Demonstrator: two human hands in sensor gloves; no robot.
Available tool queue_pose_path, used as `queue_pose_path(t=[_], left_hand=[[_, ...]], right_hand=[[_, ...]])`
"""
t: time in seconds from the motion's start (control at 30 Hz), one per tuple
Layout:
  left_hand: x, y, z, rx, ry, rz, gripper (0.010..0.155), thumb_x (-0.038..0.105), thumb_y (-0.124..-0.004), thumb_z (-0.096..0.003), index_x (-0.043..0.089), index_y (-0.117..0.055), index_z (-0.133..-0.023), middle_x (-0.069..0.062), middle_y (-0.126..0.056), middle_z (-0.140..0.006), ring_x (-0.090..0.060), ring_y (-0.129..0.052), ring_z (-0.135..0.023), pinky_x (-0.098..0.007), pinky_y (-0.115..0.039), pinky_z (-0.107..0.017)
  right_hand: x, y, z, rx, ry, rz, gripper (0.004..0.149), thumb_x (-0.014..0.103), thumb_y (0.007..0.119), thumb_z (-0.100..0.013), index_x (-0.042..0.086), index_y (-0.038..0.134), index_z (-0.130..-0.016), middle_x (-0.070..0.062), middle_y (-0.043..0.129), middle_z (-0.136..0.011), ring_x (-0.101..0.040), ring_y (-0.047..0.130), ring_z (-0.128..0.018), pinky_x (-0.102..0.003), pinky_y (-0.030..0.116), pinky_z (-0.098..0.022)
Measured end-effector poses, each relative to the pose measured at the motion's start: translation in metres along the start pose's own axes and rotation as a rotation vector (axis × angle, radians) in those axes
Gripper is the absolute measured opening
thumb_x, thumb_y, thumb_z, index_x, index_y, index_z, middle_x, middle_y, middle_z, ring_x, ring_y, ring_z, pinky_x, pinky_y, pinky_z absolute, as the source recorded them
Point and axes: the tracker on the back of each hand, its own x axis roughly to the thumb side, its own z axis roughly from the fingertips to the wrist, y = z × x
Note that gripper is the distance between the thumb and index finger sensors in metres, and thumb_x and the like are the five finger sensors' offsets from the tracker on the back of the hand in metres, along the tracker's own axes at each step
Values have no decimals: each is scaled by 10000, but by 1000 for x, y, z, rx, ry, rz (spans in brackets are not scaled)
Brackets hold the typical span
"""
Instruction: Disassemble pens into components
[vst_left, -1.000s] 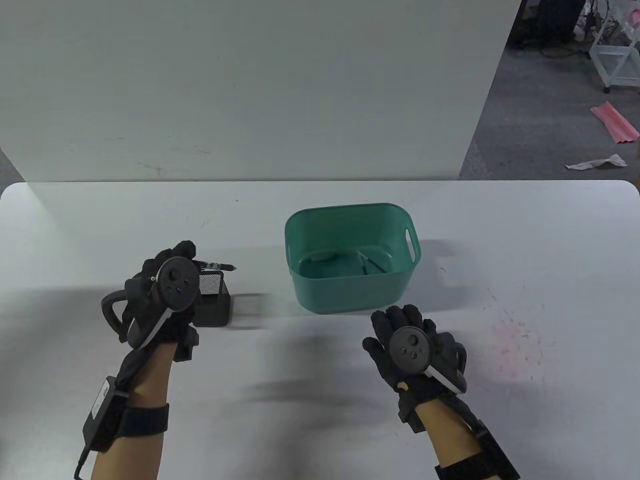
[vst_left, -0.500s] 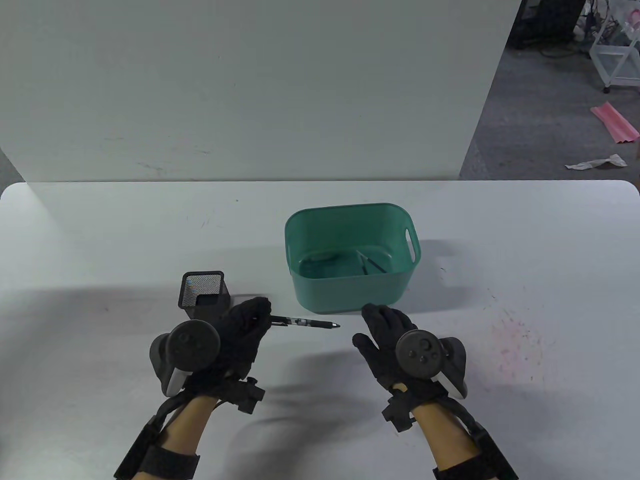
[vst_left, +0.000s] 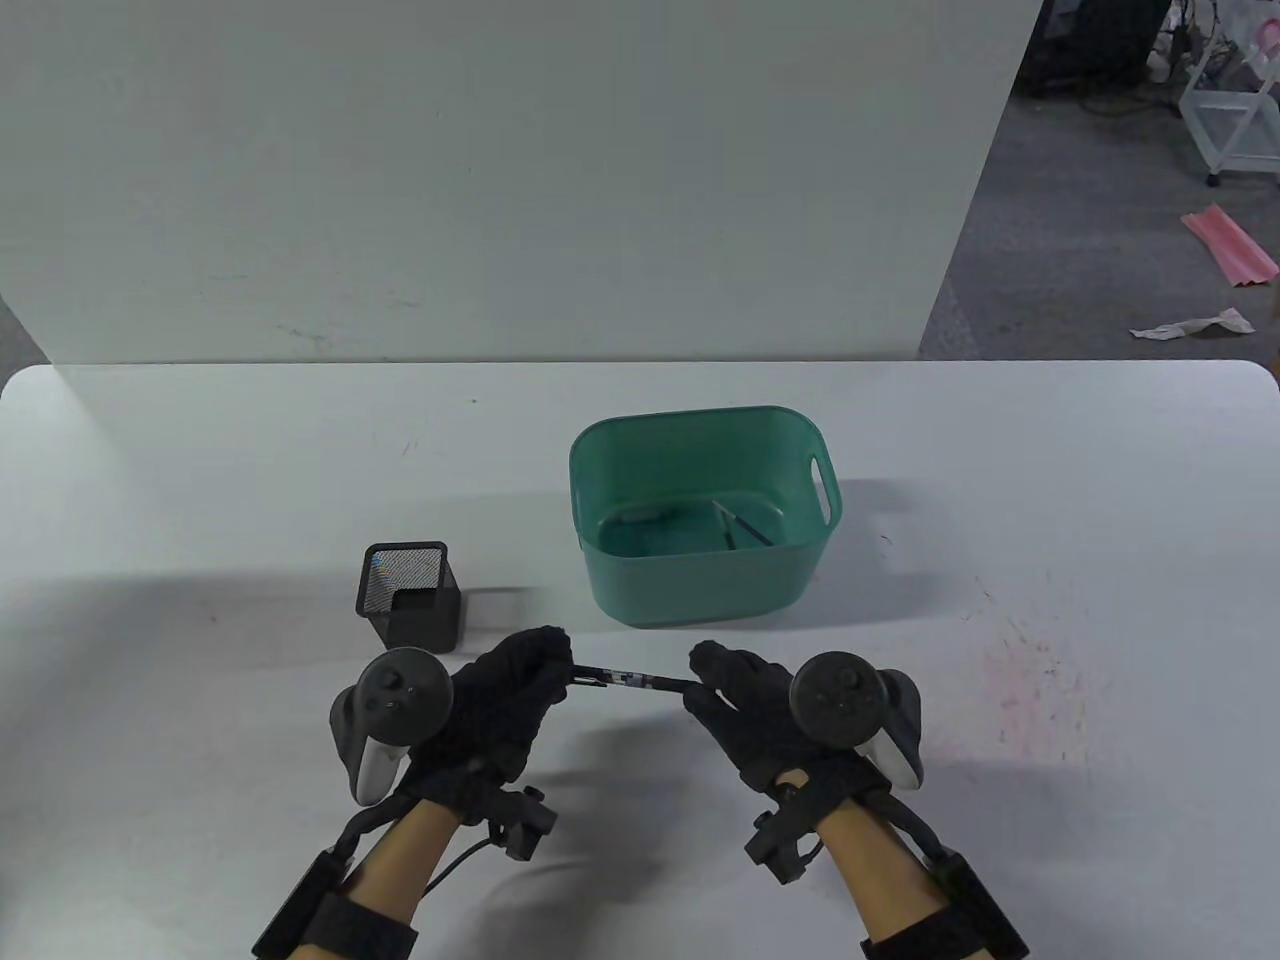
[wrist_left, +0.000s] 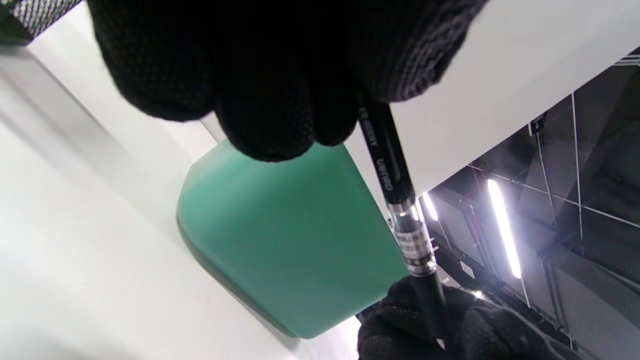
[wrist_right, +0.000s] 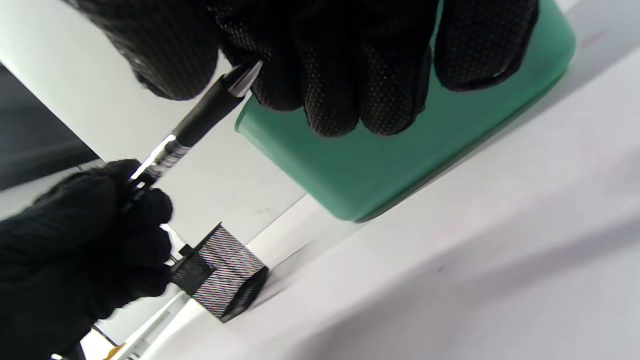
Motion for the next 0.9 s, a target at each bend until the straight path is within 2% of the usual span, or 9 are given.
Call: queue_pose_path(t=[0.1,0.3,0.4,0.47,0.53,0.63,0.77,0.9], left_hand=[[-1,-1,1,-4,6,26,411,398,-812,-505,320,-774,-906,-23,-980,-826,-184,-1091,-623,-477,-915,-509],[-7,-2,1,-25,26,107,416,399,-806,-508,319,-767,-915,-28,-972,-836,-196,-1081,-636,-489,-901,-516],[-7,-5,-3,-125,-23,80,473,408,-824,-498,305,-745,-953,-49,-940,-876,-240,-1049,-682,-531,-863,-534],[-7,-5,-6,-200,-74,-9,491,419,-832,-493,306,-740,-962,-40,-939,-885,-235,-1050,-699,-532,-864,-540],[-5,-7,-6,-218,-87,-57,502,420,-837,-489,302,-742,-967,-42,-937,-893,-238,-1050,-706,-534,-864,-541],[-2,-10,-6,-212,-100,-118,475,432,-815,-492,296,-772,-946,-46,-961,-863,-235,-1064,-675,-529,-871,-530],[-1,-13,-4,-199,-92,-111,441,426,-794,-498,287,-814,-916,-57,-991,-816,-233,-1079,-625,-522,-881,-509],[1,-12,-1,-163,-94,-119,435,420,-792,-497,284,-819,-909,-60,-994,-799,-222,-1079,-605,-514,-885,-505]], right_hand=[[1,3,0,17,3,-42,544,453,693,-599,120,662,-1028,-194,783,-968,-445,798,-824,-653,657,-622],[0,3,-1,30,6,-142,493,416,707,-585,84,727,-949,-159,873,-803,-370,879,-682,-609,718,-582],[-5,-1,-2,18,18,-179,501,438,687,-575,68,753,-906,-136,901,-722,-334,906,-612,-585,751,-548],[-9,-4,-3,19,34,-204,514,456,662,-568,56,769,-872,-117,913,-663,-311,919,-561,-571,768,-523],[-11,-6,-4,28,38,-222,532,481,640,-561,45,787,-829,-90,923,-594,-284,931,-499,-551,790,-490],[-13,-7,-5,23,40,-254,547,520,621,-553,56,819,-763,-57,931,-508,-257,941,-429,-531,811,-450],[-17,-8,-4,6,60,-308,596,598,584,-538,92,857,-693,-43,932,-441,-252,941,-382,-528,815,-424],[-17,-7,-3,24,90,-327,573,589,604,-549,92,864,-669,-36,930,-412,-250,942,-370,-529,815,-419]])
